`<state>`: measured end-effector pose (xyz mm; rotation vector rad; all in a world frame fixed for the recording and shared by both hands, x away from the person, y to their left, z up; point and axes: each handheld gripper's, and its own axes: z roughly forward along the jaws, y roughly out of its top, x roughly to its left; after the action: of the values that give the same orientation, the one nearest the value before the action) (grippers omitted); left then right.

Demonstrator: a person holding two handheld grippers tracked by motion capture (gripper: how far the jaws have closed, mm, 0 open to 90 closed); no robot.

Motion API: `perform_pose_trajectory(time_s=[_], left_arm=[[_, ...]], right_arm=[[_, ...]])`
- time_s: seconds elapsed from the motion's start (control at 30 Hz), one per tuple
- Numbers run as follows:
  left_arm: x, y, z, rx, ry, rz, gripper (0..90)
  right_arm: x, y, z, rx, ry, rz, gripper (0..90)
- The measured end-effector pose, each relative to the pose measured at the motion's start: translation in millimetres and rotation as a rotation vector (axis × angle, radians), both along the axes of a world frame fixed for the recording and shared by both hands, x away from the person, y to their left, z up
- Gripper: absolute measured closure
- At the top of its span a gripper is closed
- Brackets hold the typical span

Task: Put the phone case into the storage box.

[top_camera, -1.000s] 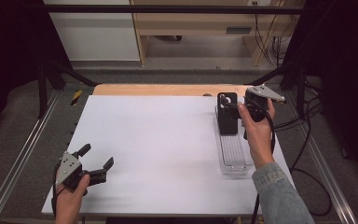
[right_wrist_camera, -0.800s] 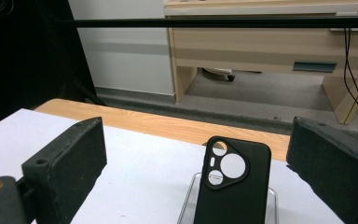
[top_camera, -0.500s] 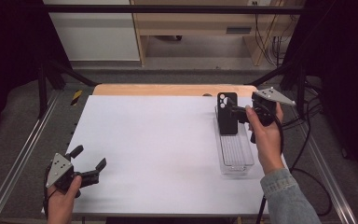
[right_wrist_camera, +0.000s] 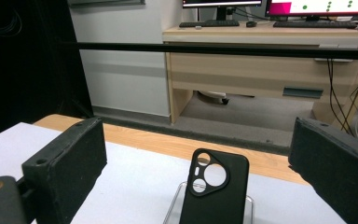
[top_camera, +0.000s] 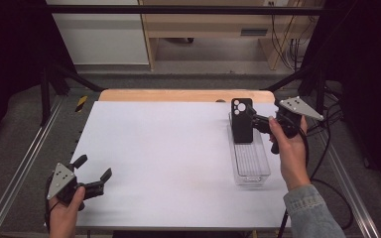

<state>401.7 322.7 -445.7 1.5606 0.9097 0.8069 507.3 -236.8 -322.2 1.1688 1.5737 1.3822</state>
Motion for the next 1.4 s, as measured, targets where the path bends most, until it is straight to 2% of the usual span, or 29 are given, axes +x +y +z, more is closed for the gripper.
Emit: perform_pose_trajectory(time_s=[0.47,1.4], left_arm=[[-0.2,-0.9,0.0,-0.002,-0.001,-0.010,2.0],[-0.7,-3.4,0.0,-0.008,0.000,-0.028,2.0]], right_arm=[[-11.7,-14.2,0.8,-0.009,-0.044,0.004,4.4],[-31.5,-36.8,-0.4,-0.015,-0.063,0.015,4.0]])
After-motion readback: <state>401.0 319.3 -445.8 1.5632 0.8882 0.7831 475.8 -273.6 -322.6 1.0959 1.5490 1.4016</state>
